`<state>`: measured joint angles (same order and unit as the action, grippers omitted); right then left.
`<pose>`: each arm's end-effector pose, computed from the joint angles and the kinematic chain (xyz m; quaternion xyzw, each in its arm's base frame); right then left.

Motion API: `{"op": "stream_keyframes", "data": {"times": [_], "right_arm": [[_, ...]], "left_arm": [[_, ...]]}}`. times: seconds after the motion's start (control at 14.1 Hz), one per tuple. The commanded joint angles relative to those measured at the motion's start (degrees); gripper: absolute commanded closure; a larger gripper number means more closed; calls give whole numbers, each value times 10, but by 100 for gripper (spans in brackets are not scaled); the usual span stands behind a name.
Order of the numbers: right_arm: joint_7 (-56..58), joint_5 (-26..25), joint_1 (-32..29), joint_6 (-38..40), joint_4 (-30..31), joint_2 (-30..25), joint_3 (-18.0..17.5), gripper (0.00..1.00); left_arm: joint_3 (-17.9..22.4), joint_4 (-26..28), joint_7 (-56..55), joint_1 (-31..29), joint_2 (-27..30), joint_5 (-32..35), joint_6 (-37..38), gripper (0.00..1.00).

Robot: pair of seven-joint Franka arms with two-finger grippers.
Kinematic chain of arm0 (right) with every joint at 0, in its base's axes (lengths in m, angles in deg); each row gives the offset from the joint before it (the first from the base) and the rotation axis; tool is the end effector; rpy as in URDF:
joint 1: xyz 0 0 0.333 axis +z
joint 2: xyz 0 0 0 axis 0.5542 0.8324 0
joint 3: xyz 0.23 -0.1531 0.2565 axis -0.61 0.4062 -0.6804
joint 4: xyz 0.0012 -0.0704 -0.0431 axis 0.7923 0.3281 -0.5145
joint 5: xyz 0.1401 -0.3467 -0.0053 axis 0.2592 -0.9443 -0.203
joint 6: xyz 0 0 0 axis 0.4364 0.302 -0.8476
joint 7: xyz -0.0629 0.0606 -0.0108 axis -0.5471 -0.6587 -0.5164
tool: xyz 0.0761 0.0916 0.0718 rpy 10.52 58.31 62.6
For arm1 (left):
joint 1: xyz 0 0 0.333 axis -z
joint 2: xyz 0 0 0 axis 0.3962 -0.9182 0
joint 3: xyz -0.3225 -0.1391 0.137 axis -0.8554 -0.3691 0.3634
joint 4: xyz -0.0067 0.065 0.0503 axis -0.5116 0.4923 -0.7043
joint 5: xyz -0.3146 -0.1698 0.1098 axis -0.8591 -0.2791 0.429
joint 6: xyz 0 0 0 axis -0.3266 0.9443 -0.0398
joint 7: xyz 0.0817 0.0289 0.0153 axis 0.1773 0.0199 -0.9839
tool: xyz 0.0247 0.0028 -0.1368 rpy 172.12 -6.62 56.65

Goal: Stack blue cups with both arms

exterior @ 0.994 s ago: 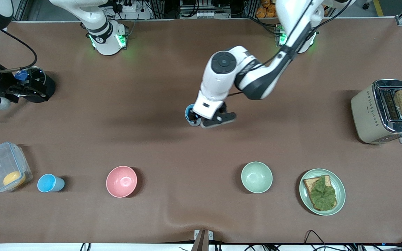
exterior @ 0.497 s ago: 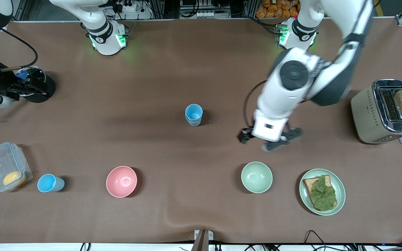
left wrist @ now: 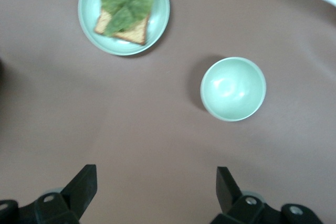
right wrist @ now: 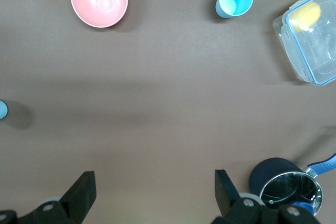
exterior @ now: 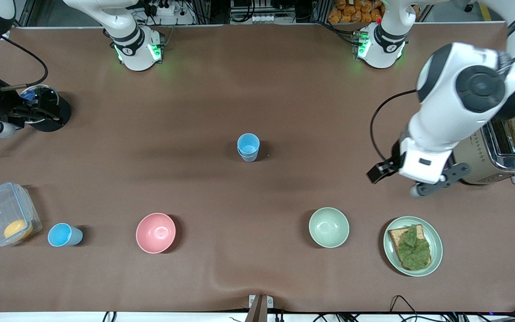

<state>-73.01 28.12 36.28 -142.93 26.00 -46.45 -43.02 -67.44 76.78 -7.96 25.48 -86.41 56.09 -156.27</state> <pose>0.5331 0.0096 0.6281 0.9989 0.0297 -0.0362 0.0009 0.6282 -0.1860 0.5496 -0.9781 -0.2071 -0.0211 0.0049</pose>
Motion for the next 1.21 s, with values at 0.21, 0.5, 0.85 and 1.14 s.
{"op": "stream_keyframes", "data": {"times": [0.21, 0.5, 0.85, 1.14], "right_arm": [[-8, -1, 1, 9, -6, -1, 3, 0], [-8, -1, 1, 9, -5, -2, 3, 0], [-9, -1, 1, 9, -5, -1, 3, 0], [-9, -1, 1, 11, -5, -2, 3, 0]], "left_arm": [[73, 84, 161, 0, 123, -67, 31, 0], [113, 82, 280, 1, 158, -67, 93, 0], [148, 82, 388, -1, 194, -68, 150, 0], [153, 75, 400, 1, 204, -67, 175, 0]]}}
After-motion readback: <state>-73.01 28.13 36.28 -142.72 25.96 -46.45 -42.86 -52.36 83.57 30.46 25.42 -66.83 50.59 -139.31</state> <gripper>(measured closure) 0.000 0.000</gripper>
